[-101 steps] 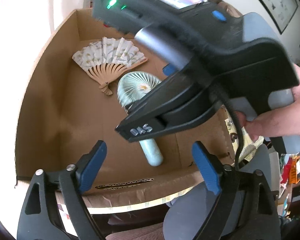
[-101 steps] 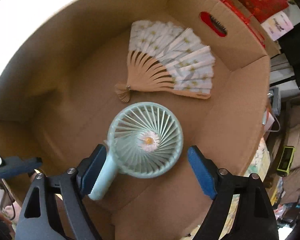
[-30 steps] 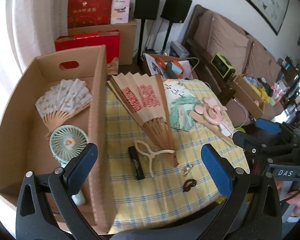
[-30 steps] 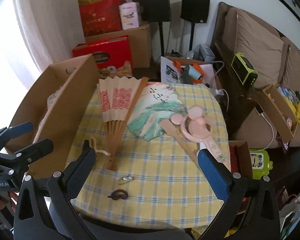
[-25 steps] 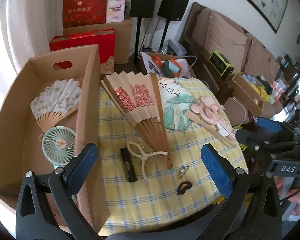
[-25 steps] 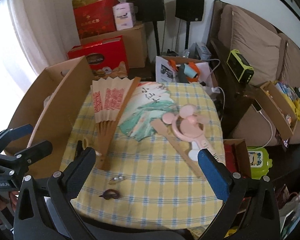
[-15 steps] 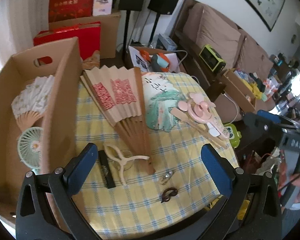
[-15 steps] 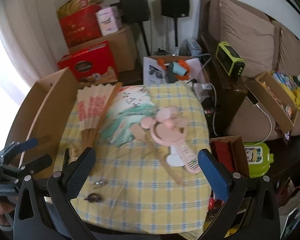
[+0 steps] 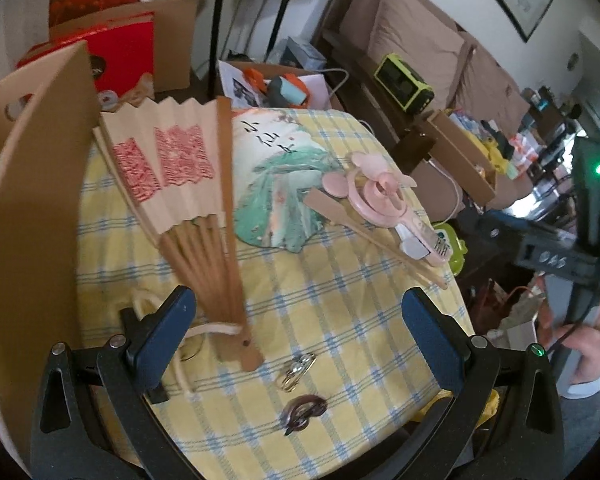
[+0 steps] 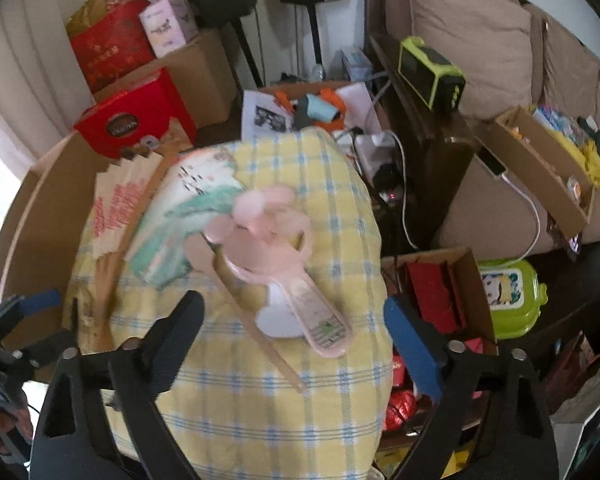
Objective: Organize objects
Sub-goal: 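Lower the right tool over the pink mouse-ear fan's handle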
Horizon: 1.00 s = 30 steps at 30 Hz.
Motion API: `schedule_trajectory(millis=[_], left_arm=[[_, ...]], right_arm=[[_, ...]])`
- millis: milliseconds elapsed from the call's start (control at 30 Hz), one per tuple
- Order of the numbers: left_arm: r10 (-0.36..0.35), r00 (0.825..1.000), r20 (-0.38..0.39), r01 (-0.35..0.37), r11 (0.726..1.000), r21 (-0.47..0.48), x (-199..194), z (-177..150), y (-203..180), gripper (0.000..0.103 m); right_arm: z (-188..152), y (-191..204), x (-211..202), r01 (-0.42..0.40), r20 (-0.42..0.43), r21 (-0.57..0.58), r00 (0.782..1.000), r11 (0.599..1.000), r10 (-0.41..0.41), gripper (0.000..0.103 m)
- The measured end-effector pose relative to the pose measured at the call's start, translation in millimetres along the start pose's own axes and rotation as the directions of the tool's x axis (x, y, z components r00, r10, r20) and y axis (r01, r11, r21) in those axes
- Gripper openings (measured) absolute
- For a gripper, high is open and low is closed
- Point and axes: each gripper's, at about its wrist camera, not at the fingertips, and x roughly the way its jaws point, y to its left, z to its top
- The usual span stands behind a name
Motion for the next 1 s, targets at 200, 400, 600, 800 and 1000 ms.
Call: schedule_trajectory(millis=[200, 400, 600, 800, 1000], left_arm=[[-0.045, 0.999, -0.029, 0.045, 0.999, 0.004, 20, 5, -11, 0.102], [-0.069, 0.996, -0.05, 0.069, 0.998, 0.005, 34, 9, -22, 0.101], [-0.085, 0.995, -0.055, 0.084, 0.996, -0.025, 41, 11, -23, 0.101], [-0.084, 0.995, -0.061, 0.081, 0.996, -0.041, 42, 10, -15, 0.101], [-0.082, 0.994, -0.07, 0.078, 0.995, -0.059, 44, 9, -6, 0.101]], right_arm=[[-13, -23, 28, -0.017, -0.035, 0.031, 0.999, 0.999, 0.018, 0.054], [-18, -21, 42, -0.018, -0.03, -0.021, 0.999, 1.0, 0.017, 0.054], [-14, -11, 52, -0.045, -0.033, -0.026, 0.998, 0.999, 0.044, 0.056], [-8, 3, 73, -0.012, -0.045, -0.071, 0.999, 0.997, 0.009, 0.062], [-4, 12, 83, 0.038, -0.023, -0.132, 0.999, 0.991, -0.041, 0.056]])
